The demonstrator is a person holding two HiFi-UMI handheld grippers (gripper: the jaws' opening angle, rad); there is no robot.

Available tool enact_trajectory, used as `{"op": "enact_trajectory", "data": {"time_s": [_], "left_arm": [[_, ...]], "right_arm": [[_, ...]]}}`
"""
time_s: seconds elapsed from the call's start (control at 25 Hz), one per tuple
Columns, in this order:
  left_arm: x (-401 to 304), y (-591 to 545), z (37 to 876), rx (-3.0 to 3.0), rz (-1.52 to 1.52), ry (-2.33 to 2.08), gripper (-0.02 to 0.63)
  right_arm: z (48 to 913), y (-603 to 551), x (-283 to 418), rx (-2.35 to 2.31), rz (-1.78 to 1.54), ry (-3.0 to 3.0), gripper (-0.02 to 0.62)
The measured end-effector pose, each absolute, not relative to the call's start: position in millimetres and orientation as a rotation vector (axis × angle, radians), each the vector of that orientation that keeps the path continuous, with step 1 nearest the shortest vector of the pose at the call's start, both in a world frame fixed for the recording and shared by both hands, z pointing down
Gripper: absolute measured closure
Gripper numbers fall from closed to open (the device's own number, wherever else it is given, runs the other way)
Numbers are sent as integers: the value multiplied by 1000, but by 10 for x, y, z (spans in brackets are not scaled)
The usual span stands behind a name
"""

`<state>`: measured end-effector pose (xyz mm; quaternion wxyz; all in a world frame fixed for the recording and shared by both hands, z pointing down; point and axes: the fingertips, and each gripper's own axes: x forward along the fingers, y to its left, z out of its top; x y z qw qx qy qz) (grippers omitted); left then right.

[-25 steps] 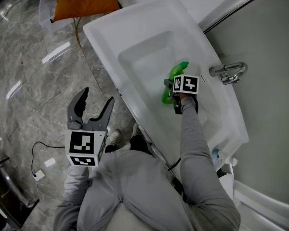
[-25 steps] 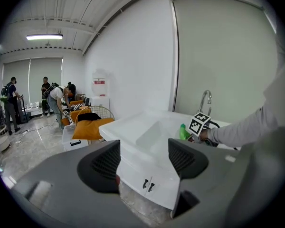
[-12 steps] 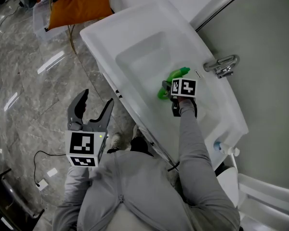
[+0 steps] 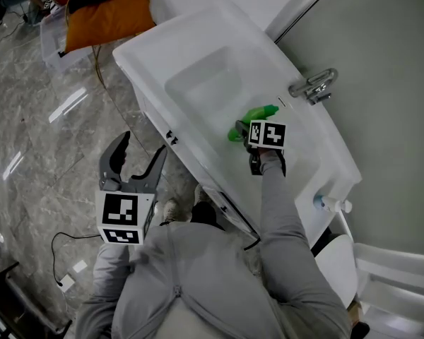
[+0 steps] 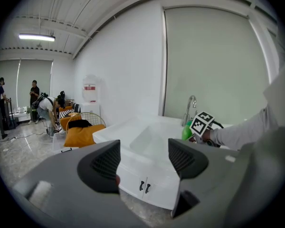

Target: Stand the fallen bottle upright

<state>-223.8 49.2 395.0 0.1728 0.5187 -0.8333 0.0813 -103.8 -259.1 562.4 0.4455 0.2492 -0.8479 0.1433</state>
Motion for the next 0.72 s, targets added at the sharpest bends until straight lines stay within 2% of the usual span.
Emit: {"op": "enact_trajectory", "data": {"time_s": [0.44, 0.72], "left_arm": [[-1952, 442, 3885, 1655, 242, -2295, 252], [-1518, 98, 3922, 1862, 278, -2121, 252]], "right_arm": [[5061, -2380, -533, 724, 362, -2202, 172], [4573, -2318, 198, 887, 371, -2247, 172]]}}
